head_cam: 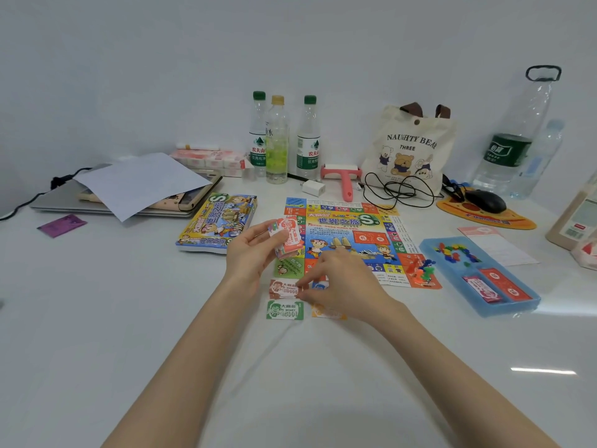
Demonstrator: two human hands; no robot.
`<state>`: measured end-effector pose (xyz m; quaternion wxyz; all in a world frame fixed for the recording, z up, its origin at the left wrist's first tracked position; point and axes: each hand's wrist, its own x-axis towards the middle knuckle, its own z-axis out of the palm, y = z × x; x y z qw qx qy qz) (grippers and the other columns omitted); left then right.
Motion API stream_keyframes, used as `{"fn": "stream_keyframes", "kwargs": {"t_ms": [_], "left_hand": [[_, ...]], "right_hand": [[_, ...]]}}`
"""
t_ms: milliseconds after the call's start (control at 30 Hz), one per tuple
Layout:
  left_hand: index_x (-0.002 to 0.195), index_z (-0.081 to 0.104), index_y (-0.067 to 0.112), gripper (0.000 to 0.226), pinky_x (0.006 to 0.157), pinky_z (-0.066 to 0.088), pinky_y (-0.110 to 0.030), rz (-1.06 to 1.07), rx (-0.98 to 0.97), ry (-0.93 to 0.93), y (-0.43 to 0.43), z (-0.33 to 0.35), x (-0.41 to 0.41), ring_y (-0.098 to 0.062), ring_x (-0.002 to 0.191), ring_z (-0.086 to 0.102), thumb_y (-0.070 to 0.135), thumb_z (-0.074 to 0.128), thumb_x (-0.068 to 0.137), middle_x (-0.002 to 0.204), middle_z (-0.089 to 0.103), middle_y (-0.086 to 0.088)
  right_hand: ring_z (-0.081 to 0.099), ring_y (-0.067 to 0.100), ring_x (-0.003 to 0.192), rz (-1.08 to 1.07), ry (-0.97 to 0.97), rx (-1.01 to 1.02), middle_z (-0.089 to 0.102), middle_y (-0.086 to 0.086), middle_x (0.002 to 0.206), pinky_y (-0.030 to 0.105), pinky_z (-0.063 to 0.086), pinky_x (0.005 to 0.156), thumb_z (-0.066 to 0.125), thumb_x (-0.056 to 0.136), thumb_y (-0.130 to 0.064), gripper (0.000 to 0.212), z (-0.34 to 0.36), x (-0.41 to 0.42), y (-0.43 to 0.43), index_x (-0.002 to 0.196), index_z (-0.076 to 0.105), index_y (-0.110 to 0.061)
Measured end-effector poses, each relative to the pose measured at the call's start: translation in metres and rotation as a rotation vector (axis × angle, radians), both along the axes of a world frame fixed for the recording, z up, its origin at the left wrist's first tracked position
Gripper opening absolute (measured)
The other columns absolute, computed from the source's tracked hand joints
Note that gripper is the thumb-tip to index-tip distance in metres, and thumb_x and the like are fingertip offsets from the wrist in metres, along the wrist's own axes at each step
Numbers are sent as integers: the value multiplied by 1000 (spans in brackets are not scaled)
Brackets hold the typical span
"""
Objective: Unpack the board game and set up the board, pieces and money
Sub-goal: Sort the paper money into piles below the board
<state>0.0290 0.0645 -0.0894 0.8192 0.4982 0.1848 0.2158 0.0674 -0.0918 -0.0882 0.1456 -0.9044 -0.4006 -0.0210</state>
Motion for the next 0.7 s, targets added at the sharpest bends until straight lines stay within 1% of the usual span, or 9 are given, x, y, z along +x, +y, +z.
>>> {"fn": "stream_keyframes", "kwargs": {"t_ms": [133, 233, 367, 467, 533, 567, 600, 633, 700], "left_hand": [[94, 64, 15, 25, 59, 56, -20, -1, -7, -1, 0, 1, 0, -11, 69, 72, -3, 71, 79, 92, 72, -7], [94, 65, 15, 25, 62, 58, -21, -4, 3, 0, 1, 0, 0, -12, 71, 72, -3, 72, 78, 93, 72, -7], [98, 65, 12, 26, 61, 58, -21, -10, -11, 2, 1, 1, 0, -13, 72, 72, -3, 72, 79, 96, 72, -9], [100, 64, 10, 26, 59, 57, -21, -18, -16, 0, 0, 0, -1, -13, 70, 72, -4, 71, 79, 96, 72, -10], [106, 64, 5, 29, 59, 57, -21, -32, -36, -15, -1, 0, -1, -13, 68, 71, -5, 70, 79, 98, 71, -13], [110, 63, 3, 33, 61, 57, -21, -43, -47, -16, -1, -1, 0, -14, 70, 72, -5, 70, 79, 100, 71, -14], [114, 62, 1, 36, 63, 58, -22, -62, -59, -15, -2, 0, 0, -15, 71, 72, -4, 70, 79, 102, 71, -15], [117, 61, 0, 38, 64, 59, -23, -87, -78, -17, -3, 0, 1, -15, 72, 72, -4, 69, 80, 102, 71, -16], [120, 59, -2, 40, 64, 60, -26, -143, -111, -25, -8, 2, 1, -16, 73, 72, -4, 68, 81, 102, 71, -16]], "right_hand": [[42, 17, 102, -10, -16, -9, 50, -7, 91, 32, 34, 83, 62, 86, -52, 28, 0, -2, 2, 110, 71, -40], [42, 17, 102, -15, -22, -13, 48, -8, 89, 31, 31, 80, 61, 87, -51, 27, 0, -3, 3, 110, 71, -40], [45, 21, 109, -18, -22, 5, 58, -6, 94, 37, 38, 90, 62, 87, -50, 27, -2, -3, 6, 109, 71, -39], [48, 19, 102, -11, -27, 33, 60, -7, 91, 40, 40, 93, 65, 84, -51, 25, -2, 1, 3, 105, 73, -39], [53, 12, 93, -43, 13, 163, 64, -11, 87, 35, 45, 85, 68, 84, -44, 20, 1, 7, -4, 101, 75, -35], [57, 4, 86, -71, 64, 273, 67, -13, 87, 26, 48, 78, 67, 86, -37, 16, 4, 9, -7, 98, 76, -32], [58, -4, 78, -109, 127, 388, 70, -13, 87, 15, 47, 68, 66, 88, -30, 14, 6, 11, -10, 97, 76, -28], [57, -11, 72, -146, 185, 492, 70, -14, 87, 8, 43, 61, 64, 90, -26, 14, 9, 11, -12, 96, 76, -26], [54, -18, 68, -193, 271, 633, 68, -16, 86, 3, 38, 61, 63, 90, -22, 12, 11, 11, -14, 94, 74, -22]]}}
